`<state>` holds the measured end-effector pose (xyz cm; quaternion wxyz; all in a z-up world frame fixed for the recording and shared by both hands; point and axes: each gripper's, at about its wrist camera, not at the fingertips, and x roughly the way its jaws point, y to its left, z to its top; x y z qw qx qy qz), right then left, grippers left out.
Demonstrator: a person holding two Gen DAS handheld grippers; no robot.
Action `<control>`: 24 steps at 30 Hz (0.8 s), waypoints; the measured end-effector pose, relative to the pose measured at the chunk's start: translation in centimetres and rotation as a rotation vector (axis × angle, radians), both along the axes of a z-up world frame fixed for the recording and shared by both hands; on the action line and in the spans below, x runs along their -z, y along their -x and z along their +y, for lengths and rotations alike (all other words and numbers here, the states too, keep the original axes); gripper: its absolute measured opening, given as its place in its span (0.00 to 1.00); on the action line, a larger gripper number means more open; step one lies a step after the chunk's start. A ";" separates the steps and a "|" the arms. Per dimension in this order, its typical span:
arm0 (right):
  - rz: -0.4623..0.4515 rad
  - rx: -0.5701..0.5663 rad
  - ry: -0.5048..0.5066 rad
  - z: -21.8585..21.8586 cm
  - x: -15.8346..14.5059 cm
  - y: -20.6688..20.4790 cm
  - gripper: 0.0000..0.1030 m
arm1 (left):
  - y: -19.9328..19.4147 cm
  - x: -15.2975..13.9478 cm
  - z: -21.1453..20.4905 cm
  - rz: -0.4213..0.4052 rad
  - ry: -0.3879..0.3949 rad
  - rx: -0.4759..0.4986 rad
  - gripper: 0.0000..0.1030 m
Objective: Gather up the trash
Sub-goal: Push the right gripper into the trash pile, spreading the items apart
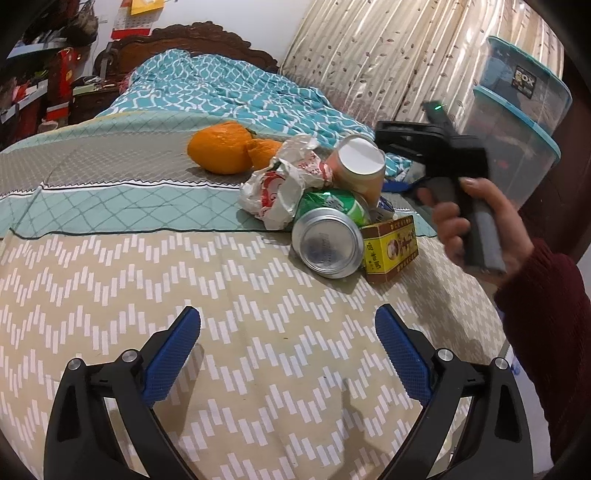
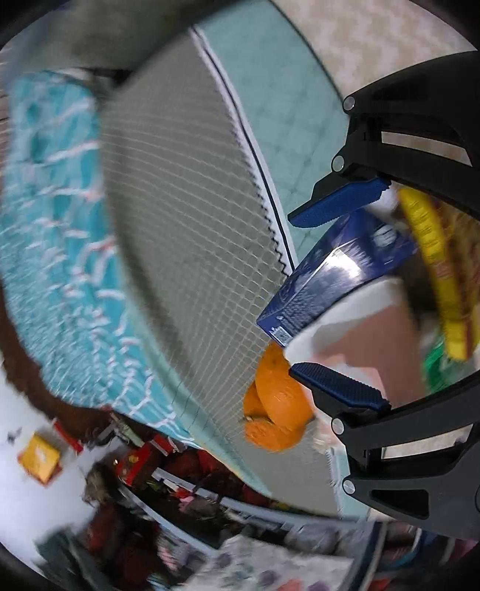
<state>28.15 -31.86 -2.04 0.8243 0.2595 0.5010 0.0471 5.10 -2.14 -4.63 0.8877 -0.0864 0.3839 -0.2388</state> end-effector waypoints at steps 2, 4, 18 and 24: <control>0.011 -0.023 -0.020 1.1 0.4 0.6 0.73 | -0.1 0.0 0.2 0.005 0.005 -0.001 0.88; 0.001 -0.085 -0.040 3.1 0.2 2.1 0.73 | -0.2 -0.1 0.3 0.008 0.017 0.007 0.88; -0.293 -0.178 0.062 6.7 -4.8 14.3 0.73 | 0.9 -0.5 3.2 0.048 0.079 0.021 0.88; -0.374 -0.127 0.047 6.8 -3.9 19.0 0.73 | -0.5 -1.4 2.6 0.062 0.093 0.022 0.89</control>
